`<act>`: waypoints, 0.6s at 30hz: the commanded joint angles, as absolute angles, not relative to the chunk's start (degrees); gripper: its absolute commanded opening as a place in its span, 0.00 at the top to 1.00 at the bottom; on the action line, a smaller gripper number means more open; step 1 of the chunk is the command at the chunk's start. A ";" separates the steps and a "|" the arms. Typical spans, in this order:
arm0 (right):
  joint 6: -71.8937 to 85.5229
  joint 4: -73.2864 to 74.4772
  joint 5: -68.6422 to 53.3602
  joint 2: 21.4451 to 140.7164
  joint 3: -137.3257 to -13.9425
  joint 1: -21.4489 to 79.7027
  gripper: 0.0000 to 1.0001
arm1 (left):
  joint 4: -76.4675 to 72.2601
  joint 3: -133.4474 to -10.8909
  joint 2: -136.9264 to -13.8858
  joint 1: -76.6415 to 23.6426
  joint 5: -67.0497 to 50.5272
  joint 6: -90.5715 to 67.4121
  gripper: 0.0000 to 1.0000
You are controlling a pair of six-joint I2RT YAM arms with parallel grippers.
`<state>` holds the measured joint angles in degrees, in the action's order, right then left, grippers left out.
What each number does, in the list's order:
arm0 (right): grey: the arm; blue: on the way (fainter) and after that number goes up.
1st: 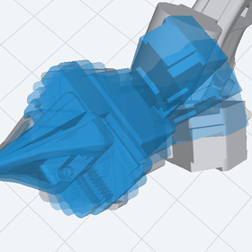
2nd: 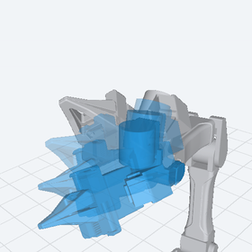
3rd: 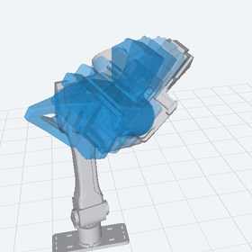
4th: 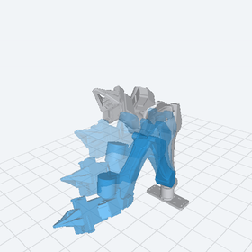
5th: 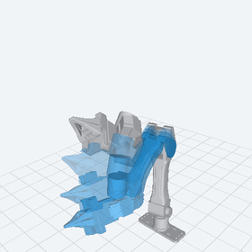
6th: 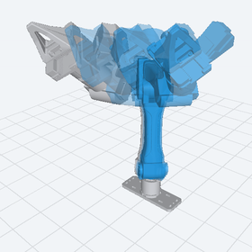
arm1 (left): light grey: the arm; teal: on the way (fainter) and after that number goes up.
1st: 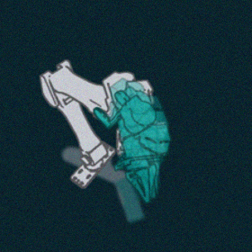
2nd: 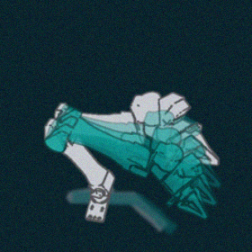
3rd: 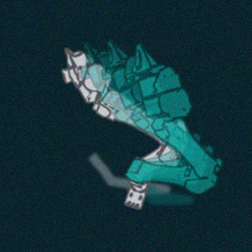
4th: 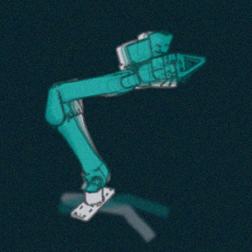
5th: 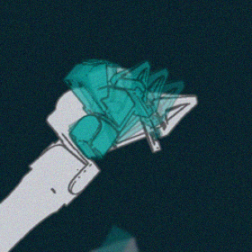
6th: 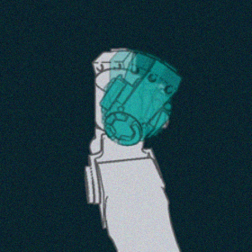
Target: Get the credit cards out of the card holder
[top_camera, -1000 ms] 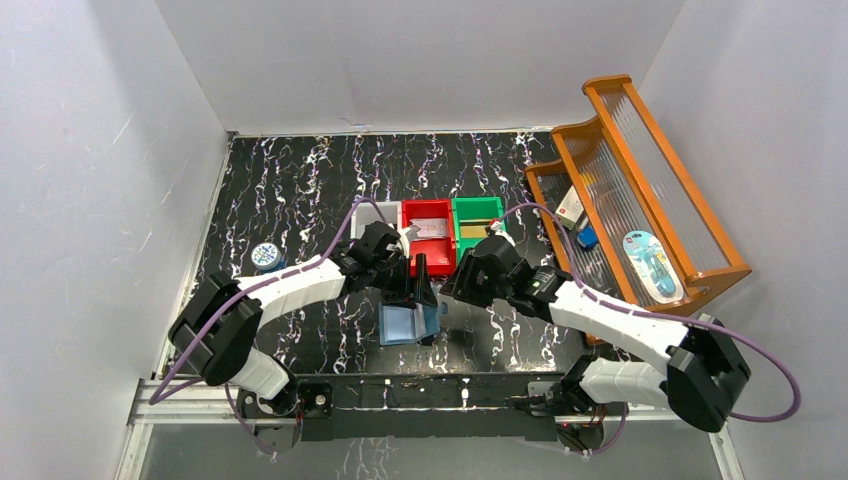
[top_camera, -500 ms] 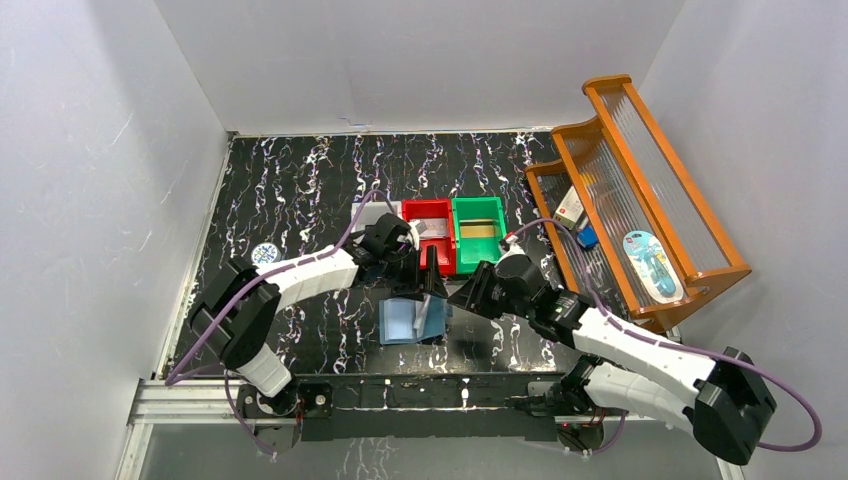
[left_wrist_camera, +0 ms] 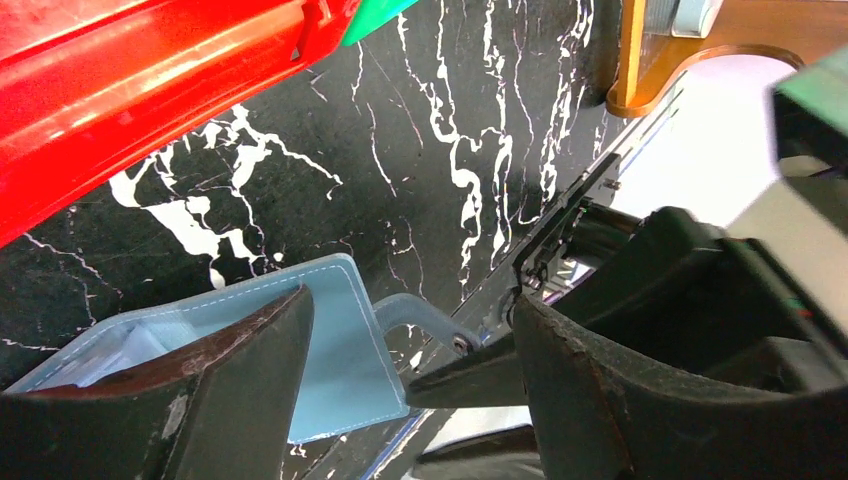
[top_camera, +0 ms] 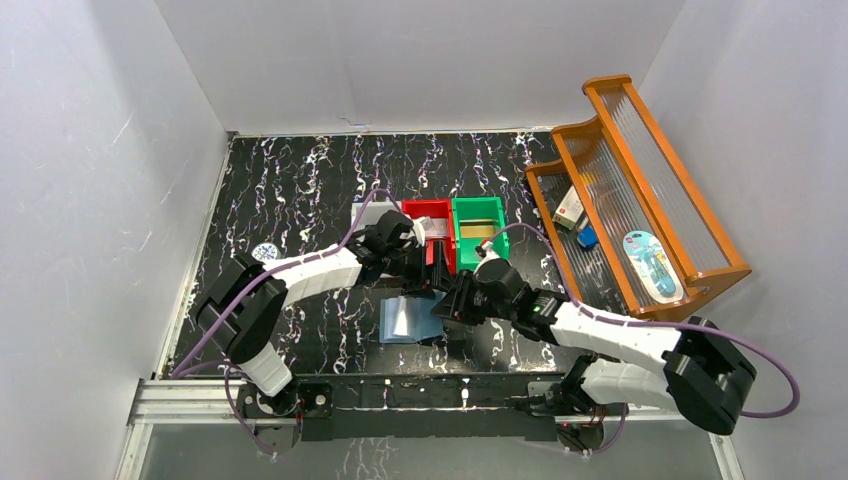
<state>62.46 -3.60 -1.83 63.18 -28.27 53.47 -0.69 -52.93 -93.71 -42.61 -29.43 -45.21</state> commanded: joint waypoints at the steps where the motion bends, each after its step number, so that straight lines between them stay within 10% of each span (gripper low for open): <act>1: 62.90 -6.44 -3.22 65.50 -30.37 54.57 0.63 | -2.38 -52.25 -93.79 -42.98 -32.19 -47.18 0.28; 18: 64.53 -1.17 -1.84 69.81 -29.32 52.54 0.59 | 11.13 -58.95 -87.80 -42.87 -17.14 -42.12 0.19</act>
